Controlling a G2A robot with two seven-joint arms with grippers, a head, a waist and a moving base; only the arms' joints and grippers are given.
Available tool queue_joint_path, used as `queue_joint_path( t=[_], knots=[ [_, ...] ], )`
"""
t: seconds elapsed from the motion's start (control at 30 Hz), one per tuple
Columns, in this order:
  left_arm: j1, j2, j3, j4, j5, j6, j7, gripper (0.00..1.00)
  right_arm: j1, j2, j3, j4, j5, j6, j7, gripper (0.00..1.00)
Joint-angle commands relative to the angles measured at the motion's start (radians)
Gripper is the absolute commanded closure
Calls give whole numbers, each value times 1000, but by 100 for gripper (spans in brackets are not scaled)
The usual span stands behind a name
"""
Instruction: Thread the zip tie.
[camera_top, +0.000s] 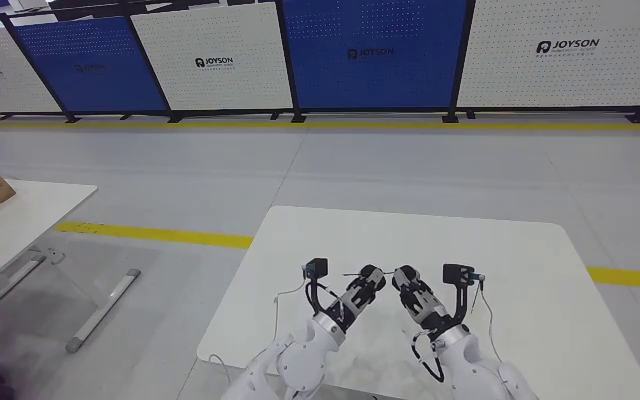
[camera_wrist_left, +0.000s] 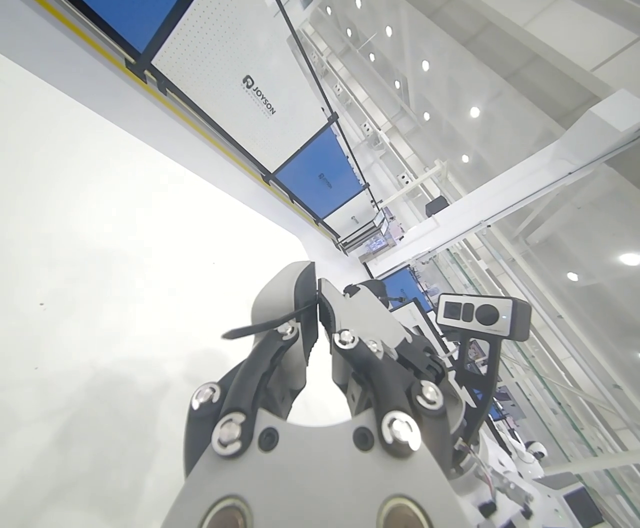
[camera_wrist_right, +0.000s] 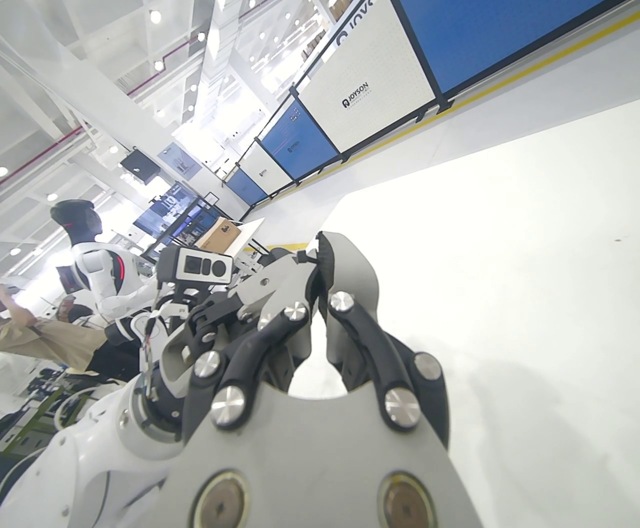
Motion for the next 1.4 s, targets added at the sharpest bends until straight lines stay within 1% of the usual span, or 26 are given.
queue_joint_path(
  t=[0.0, 0.17, 0.4, 0.5, 0.67, 0.83, 0.9, 1.0, 1.1, 1.13, 1.17, 1.23, 1.3, 1.37],
  knots=[
    [1, 0, 1, 0, -2, -7, -3, 100, 1, 0, 1, 2, 9, -4, 5, 100],
    [4, 1, -1, -3, 0, -14, -7, 100, -2, 0, 13, -4, 79, -26, 18, 100],
    [7, 1, 0, -3, 10, -15, -1, 100, -10, 3, 36, -7, 136, -48, 26, 100],
    [9, 1, 3, -4, 18, -16, 6, 100, -10, 3, 38, -2, 140, -52, 30, 100],
    [18, 1, 2, -14, 1, -34, 0, 100, -6, 4, 31, 8, 136, -53, 34, 100],
    [24, 2, 0, -20, -20, -47, -21, 100, -4, 4, 28, 10, 135, -53, 37, 100],
    [24, 3, -4, -20, -20, -47, -24, 100, -5, 4, 30, 8, 142, -55, 29, 100],
    [24, 3, -4, -16, -3, -37, -16, 100, -9, 5, 35, 2, 150, -60, 23, 100],
    [21, 3, 0, -14, 6, -29, -17, 100, -10, 7, 36, 2, 135, -55, 25, 100],
    [21, 3, 0, -14, 7, -28, -15, 95, -10, 7, 35, 3, 131, -52, 24, 100],
    [21, 3, 1, -14, 7, -28, -14, 85, -9, 7, 33, 4, 128, -50, 22, 100],
    [20, 2, 2, -15, 7, -27, -11, 69, -8, 6, 31, 7, 124, -44, 19, 100],
    [20, 2, 1, -15, 6, -26, -8, 65, -6, 6, 30, 9, 122, -40, 16, 100],
    [19, 2, 0, -15, 6, -25, -6, 66, -5, 6, 30, 10, 112, -32, 10, 100]
  ],
)
